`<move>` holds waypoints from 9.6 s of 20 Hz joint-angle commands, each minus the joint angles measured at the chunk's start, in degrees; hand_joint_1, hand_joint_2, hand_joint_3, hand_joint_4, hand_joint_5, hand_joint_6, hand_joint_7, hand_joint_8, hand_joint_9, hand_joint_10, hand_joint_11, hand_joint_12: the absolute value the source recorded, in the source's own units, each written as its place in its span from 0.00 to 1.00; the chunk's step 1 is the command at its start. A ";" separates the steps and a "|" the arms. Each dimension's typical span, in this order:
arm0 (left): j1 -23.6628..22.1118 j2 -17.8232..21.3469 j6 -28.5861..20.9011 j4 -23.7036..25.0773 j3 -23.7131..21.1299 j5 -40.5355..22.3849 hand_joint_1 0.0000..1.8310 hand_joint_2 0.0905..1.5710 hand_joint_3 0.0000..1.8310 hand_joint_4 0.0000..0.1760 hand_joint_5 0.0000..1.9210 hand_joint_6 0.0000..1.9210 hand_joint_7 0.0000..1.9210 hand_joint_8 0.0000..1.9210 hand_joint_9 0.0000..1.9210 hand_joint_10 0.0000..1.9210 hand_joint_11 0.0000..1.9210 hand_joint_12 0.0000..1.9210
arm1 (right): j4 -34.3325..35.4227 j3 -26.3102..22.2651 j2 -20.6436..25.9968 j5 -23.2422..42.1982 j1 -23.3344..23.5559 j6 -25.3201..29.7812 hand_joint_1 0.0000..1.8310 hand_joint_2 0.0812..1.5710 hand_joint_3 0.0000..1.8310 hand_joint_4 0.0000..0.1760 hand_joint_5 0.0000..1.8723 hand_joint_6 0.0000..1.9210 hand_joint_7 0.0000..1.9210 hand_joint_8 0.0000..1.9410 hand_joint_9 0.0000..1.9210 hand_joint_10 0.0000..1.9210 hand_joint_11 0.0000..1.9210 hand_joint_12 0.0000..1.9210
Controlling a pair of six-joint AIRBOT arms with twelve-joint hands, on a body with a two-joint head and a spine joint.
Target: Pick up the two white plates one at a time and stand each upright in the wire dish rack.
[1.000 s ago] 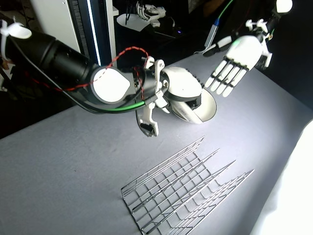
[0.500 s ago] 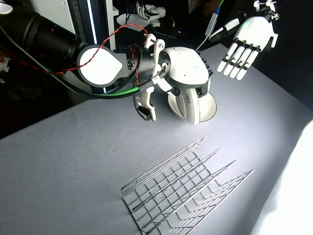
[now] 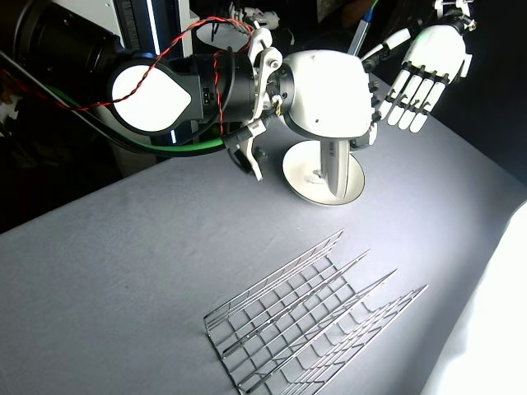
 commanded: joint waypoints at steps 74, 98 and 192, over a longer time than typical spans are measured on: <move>14.01 -10.65 0.60 -4.19 -5.00 23.24 0.00 0.59 0.00 0.00 0.00 0.00 0.00 0.00 0.00 0.00 0.00 0.00 | 21.10 16.84 6.13 14.41 -16.70 -1.49 0.74 0.70 0.00 0.00 0.40 0.00 0.40 0.00 0.38 0.03 0.14 0.62; 21.55 -12.24 -2.91 -4.18 -4.63 22.44 0.00 0.59 0.00 0.00 0.00 0.00 0.00 0.00 0.00 0.00 0.00 0.00 | -35.39 1.71 4.70 14.11 -5.54 -1.66 0.79 0.64 0.03 0.00 0.00 0.00 0.00 0.00 0.00 0.00 0.00 0.00; 8.58 -7.74 -4.70 -0.89 0.07 18.83 0.00 0.68 0.01 0.00 0.00 0.00 0.00 0.00 0.00 0.00 0.00 0.00 | -38.98 14.21 -20.36 1.83 -8.10 -3.05 0.75 0.68 0.00 0.00 0.50 0.52 0.55 0.46 0.49 0.58 0.44 0.66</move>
